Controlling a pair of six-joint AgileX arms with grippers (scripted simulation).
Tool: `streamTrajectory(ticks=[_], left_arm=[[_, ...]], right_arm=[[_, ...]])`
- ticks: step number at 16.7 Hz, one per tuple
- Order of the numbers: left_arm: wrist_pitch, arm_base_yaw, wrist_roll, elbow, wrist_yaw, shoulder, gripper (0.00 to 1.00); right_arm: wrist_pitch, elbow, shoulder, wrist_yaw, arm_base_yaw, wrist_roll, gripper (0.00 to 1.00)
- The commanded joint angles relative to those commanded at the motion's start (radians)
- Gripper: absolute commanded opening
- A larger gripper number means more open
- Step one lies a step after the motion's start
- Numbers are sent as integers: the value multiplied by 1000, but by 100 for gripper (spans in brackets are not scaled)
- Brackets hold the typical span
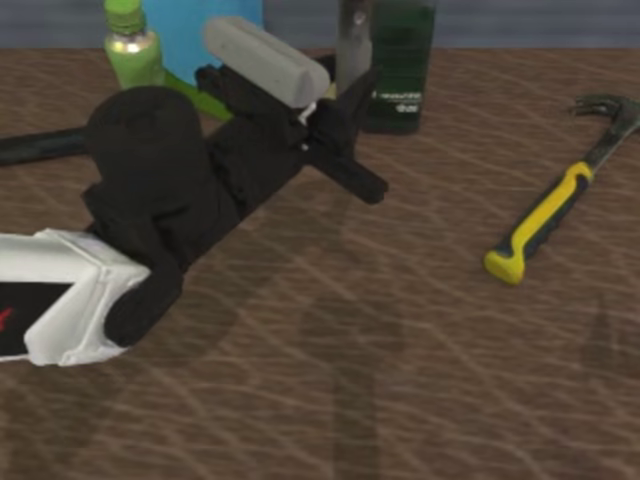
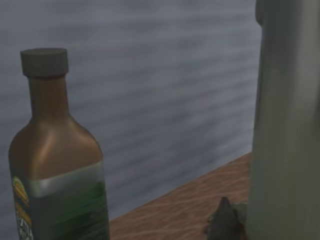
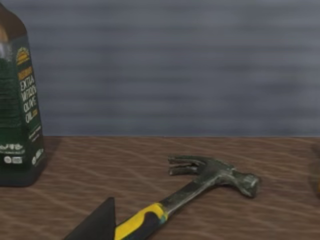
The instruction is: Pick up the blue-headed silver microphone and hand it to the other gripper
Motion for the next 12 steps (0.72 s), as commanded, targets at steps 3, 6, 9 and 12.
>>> streamTrajectory(ticks=[3, 6, 9, 12], left_arm=[[0, 0, 0, 0, 0, 0, 0], [0, 0, 0, 0, 0, 0, 0], [0, 0, 0, 0, 0, 0, 0], [0, 0, 0, 0, 0, 0, 0]], right_arm=[[7, 9, 12, -10, 4, 0, 100], [59, 69, 109, -83, 29, -1, 100], [151, 177, 300, -206, 72, 3, 100], [272, 319, 557, -355, 125, 12, 100]])
